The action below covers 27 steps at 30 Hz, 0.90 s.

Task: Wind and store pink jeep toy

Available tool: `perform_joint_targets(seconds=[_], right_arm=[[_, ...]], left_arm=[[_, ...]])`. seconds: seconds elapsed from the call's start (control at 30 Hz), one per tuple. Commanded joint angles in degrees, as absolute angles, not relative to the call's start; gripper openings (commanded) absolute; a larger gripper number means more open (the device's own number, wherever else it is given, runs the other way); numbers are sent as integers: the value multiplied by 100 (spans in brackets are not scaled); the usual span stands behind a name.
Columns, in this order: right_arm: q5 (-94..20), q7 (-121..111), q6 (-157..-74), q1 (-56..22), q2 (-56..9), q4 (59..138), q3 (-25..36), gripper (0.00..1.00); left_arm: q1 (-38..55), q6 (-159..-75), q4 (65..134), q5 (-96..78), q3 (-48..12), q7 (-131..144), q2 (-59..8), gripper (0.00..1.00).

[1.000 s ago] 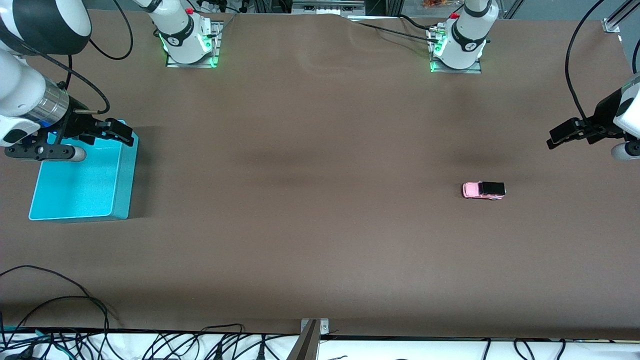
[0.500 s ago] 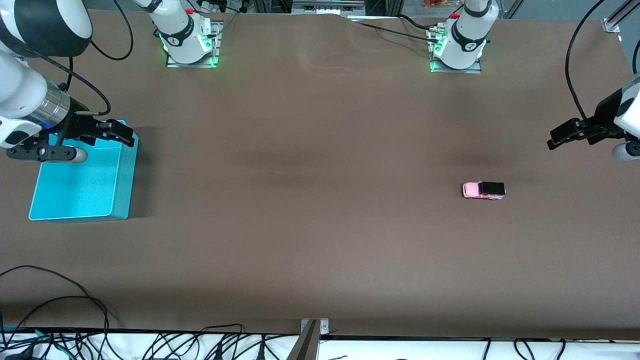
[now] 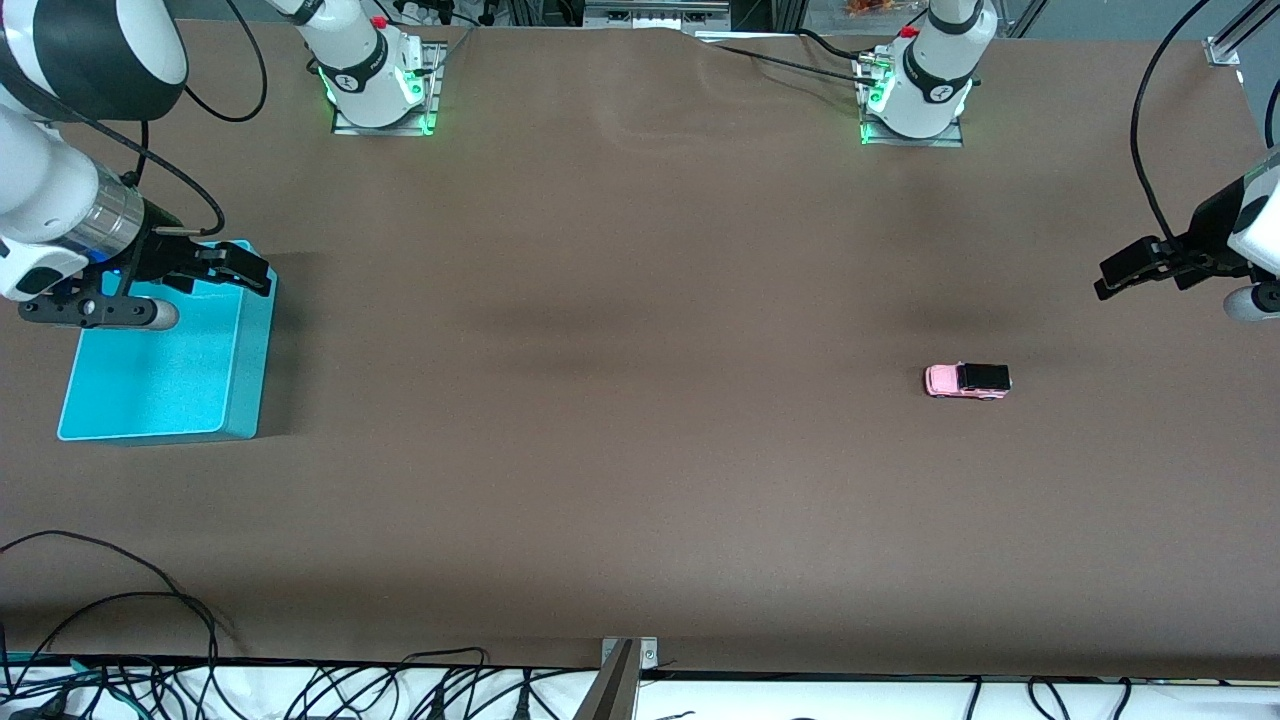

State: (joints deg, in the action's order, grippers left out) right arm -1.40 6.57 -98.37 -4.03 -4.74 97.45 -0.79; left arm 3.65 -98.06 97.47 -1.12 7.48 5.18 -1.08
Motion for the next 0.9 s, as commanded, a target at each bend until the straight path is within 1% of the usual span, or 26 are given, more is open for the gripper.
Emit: perform_joint_targets(seconds=[0.0, 0.3, 0.87], right_arm=[[-62, 668, -9765, -396, -571, 9598, -79, 100], [-79, 650, -9756, -396, -598, 9475, -79, 100], [-79, 659, -9756, -396, -606, 9475, -79, 100]], left_arm=[[352, -9809, 9668, -193, 773, 378, -132, 100], [352, -9809, 9659, -193, 773, 378, -132, 100], [352, -9809, 9659, -193, 773, 378, -132, 100]])
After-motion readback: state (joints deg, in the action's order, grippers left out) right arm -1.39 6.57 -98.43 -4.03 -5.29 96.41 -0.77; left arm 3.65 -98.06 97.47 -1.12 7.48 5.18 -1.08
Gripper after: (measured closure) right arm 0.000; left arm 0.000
